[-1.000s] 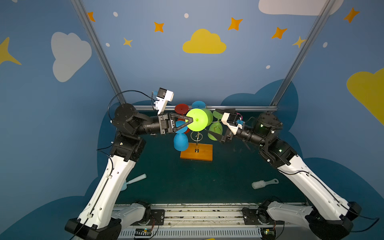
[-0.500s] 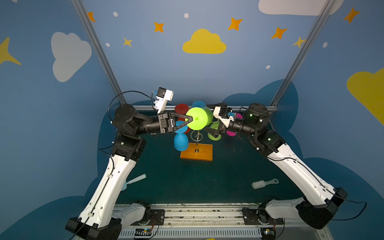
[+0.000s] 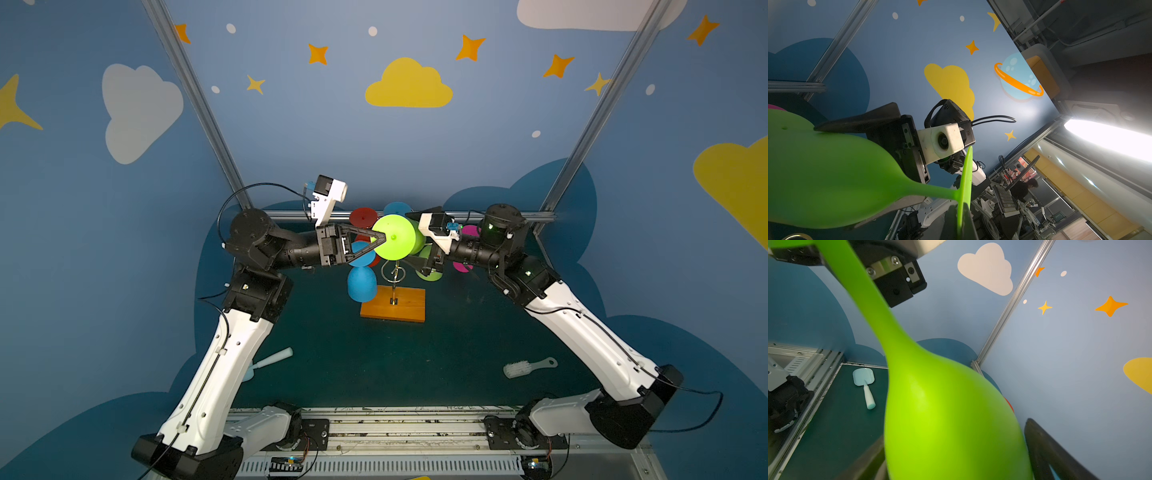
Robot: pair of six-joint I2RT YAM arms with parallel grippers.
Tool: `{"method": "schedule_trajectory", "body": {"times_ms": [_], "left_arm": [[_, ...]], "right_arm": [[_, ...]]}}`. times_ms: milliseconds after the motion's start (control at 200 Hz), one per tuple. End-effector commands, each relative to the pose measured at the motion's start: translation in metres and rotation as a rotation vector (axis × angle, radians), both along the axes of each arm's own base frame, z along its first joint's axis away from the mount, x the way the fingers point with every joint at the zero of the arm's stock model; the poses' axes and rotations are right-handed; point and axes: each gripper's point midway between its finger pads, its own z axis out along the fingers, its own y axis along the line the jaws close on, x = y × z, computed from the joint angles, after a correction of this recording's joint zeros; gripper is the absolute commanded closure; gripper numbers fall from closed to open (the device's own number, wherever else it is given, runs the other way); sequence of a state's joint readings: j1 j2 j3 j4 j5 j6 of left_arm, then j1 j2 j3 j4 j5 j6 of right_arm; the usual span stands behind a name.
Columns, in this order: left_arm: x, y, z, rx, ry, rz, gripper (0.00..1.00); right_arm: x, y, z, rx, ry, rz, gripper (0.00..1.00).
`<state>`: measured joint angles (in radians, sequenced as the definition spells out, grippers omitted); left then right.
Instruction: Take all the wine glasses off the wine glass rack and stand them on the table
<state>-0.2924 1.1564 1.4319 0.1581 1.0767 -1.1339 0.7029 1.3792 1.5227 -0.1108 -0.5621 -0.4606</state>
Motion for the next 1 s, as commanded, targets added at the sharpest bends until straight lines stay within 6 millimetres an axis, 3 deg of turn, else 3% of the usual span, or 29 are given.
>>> {"method": "schedule_trajectory", "body": {"times_ms": [0, 160, 265, 305, 415, 511, 806, 996], "left_arm": [[-0.007, 0.002, 0.01, -0.016, -0.066, -0.005, 0.97], [-0.005, 0.003, 0.007, -0.009, -0.075, 0.013, 0.95], [-0.003, 0.004, 0.006, -0.004, -0.085, 0.033, 0.84], [-0.003, 0.005, 0.006, -0.001, -0.093, 0.044, 0.77], [0.0, 0.008, 0.004, 0.013, -0.11, 0.078, 0.43], [0.004, 0.012, 0.003, 0.025, -0.148, 0.138, 0.32], [0.04, 0.044, -0.01, 0.144, -0.393, 0.543, 0.28], [0.059, 0.062, -0.012, 0.25, -0.705, 0.766, 0.3]], "right_arm": [[-0.001, 0.001, 0.003, 0.001, 0.026, -0.009, 0.16], [-0.002, 0.0, 0.001, -0.007, 0.051, -0.021, 0.25], [-0.003, -0.003, 0.001, -0.011, 0.082, -0.036, 0.29], [-0.005, -0.004, 0.002, -0.012, 0.093, -0.04, 0.3], [-0.007, -0.013, 0.004, -0.008, 0.132, -0.077, 0.33], [-0.005, -0.023, 0.005, -0.013, 0.172, -0.14, 0.35], [-0.003, -0.061, 0.003, -0.063, 0.357, -0.348, 0.44], [-0.009, -0.078, 0.003, -0.116, 0.459, -0.422, 0.48]]}}
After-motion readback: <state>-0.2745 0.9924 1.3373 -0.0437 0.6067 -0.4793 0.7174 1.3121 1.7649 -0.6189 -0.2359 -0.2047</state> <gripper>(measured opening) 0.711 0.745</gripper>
